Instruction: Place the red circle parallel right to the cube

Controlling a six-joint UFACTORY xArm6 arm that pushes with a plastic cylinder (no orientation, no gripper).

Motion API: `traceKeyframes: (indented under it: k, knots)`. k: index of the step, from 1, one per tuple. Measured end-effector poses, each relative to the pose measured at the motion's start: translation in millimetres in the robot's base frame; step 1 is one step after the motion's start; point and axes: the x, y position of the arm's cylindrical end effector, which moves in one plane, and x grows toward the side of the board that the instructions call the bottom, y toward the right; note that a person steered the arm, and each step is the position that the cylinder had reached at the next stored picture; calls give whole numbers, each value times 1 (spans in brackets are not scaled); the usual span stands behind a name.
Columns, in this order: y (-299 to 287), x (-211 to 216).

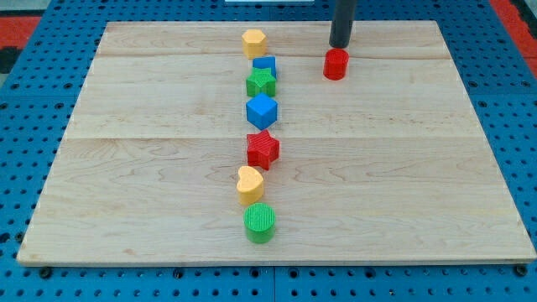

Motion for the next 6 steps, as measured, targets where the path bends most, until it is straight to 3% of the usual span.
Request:
traceKeyframes:
  k: [1,3,5,6]
  knots:
    - [-8,32]
    - [-65,41]
    - [40,92]
    - [1,85]
